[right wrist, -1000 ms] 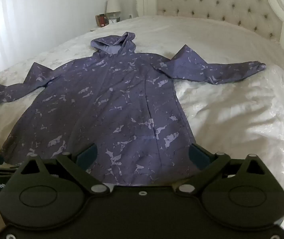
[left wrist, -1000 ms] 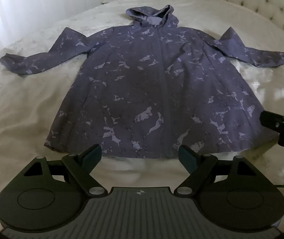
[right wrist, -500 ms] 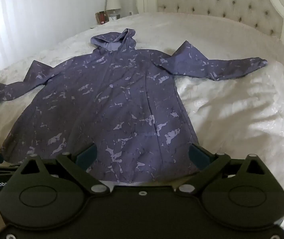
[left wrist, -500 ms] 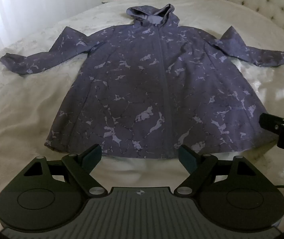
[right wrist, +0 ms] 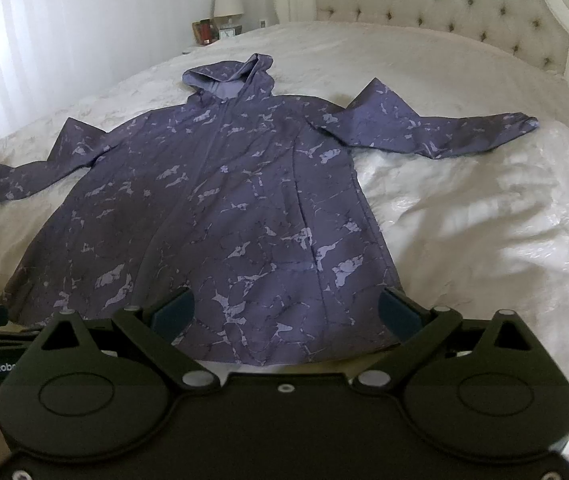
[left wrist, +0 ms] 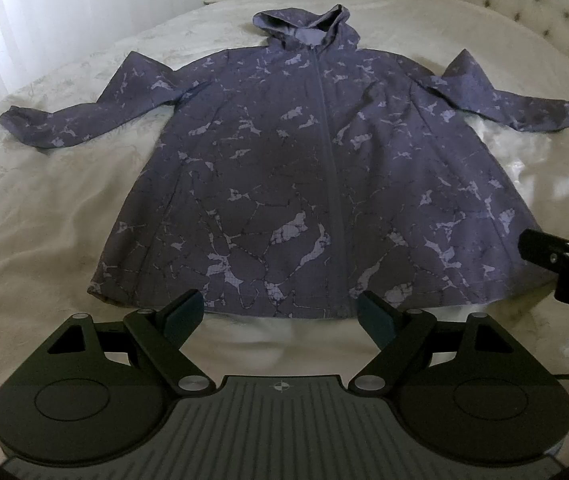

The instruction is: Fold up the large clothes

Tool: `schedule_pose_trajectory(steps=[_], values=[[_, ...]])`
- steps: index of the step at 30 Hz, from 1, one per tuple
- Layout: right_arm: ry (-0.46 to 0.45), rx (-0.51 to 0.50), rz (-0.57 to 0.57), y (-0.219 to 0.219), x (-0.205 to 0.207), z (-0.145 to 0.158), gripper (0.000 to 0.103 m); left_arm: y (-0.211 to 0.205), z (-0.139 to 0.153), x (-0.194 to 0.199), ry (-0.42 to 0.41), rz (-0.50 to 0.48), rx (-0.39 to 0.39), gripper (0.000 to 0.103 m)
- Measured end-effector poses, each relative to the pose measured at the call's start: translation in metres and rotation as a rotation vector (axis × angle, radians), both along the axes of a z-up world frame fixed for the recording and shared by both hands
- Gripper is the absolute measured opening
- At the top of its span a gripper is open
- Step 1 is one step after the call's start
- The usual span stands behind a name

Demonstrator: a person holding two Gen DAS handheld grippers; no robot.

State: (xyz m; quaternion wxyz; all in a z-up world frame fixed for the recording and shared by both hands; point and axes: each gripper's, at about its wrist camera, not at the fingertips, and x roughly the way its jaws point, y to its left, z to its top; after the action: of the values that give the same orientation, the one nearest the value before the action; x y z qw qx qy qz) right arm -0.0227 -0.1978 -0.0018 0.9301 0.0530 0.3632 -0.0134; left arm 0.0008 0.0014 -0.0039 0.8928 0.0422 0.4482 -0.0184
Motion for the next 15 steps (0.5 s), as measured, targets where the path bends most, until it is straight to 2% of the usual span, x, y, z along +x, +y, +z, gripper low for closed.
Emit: schedule_pose_trajectory(steps=[15], values=[[0.025,0.006,0.013,0.003,0.0037,-0.0046,0.099,0.0006,-0.0094,0.0049,0.019,0.004,0.002,0.084]])
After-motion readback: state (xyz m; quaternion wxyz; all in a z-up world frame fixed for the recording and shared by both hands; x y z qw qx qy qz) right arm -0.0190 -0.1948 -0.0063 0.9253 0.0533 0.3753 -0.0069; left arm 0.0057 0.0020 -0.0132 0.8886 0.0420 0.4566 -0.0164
